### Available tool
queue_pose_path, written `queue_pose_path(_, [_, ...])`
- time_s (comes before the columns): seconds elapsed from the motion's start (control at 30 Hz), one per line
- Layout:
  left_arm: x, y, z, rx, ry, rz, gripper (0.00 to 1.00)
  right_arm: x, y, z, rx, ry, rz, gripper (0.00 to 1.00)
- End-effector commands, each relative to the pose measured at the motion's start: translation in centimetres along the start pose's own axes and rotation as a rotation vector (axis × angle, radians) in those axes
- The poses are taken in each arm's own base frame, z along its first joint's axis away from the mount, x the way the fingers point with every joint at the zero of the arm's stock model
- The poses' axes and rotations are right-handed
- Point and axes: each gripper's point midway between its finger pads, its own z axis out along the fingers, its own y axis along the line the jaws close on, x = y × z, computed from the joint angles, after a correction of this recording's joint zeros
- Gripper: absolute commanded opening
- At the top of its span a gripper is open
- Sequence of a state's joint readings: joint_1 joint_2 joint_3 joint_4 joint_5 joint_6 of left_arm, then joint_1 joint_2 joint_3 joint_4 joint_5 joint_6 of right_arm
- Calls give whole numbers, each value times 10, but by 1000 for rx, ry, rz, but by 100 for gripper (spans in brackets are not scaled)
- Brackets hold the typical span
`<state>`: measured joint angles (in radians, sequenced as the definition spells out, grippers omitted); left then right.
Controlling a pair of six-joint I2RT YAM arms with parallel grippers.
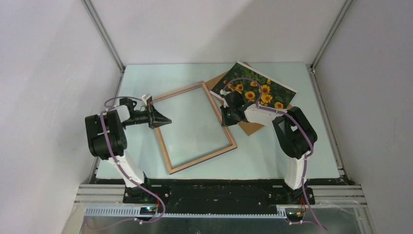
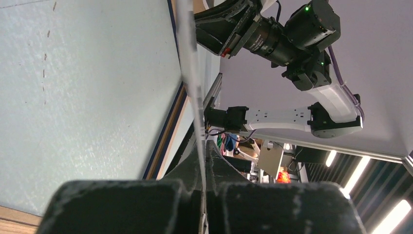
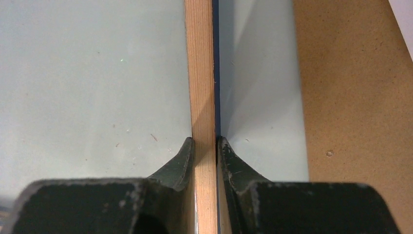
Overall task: Put the photo into the frame
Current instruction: Place the photo frame item in the photo frame.
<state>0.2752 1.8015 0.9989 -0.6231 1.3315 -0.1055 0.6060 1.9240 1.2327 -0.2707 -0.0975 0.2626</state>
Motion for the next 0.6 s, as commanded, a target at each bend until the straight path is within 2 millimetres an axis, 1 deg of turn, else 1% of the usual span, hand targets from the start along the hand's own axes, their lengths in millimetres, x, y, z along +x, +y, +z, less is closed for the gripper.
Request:
queue_pose_path(0.0, [-1, -12, 8, 46, 34, 29, 0, -1, 15, -12, -4, -29, 39, 0])
queue_pose_path(0.03, [-1, -13, 7, 49, 34, 31, 0, -1, 19, -14, -13, -32, 39, 0])
queue_pose_path(0.1, [-2, -16, 7, 55, 33, 29, 0, -3, 23, -17, -26, -39, 40, 4])
queue_pose_path(0.13, [-2, -17, 7, 56, 33, 28, 0, -5, 23, -18, -29, -43, 43, 9])
queue_pose_path(0.17, [-2, -18, 7, 56, 33, 29, 0, -7, 24, -21, -36, -48, 47, 12])
queue_pose_path(0.2, [-2, -18, 7, 56, 33, 27, 0, -9, 24, -23, -41, -52, 50, 18])
queue_pose_path(0.23, [-3, -19, 7, 55, 33, 27, 0, -12, 25, -26, -54, -60, 53, 21])
queue_pose_path(0.3, [-4, -20, 7, 57, 33, 19, 0, -19, 27, -33, -72, -79, 55, 32])
queue_pose_path(0.43, [-6, -24, 7, 61, 33, 9, 0, -31, 28, -46, -107, -114, 52, 43])
queue_pose_path(0.53, [-8, -27, 6, 62, 31, 5, 0, -38, 25, -54, -134, -131, 58, 47])
queue_pose_path(0.57, [-8, -29, 6, 63, 31, 0, 0, -41, 21, -56, -131, -137, 62, 49])
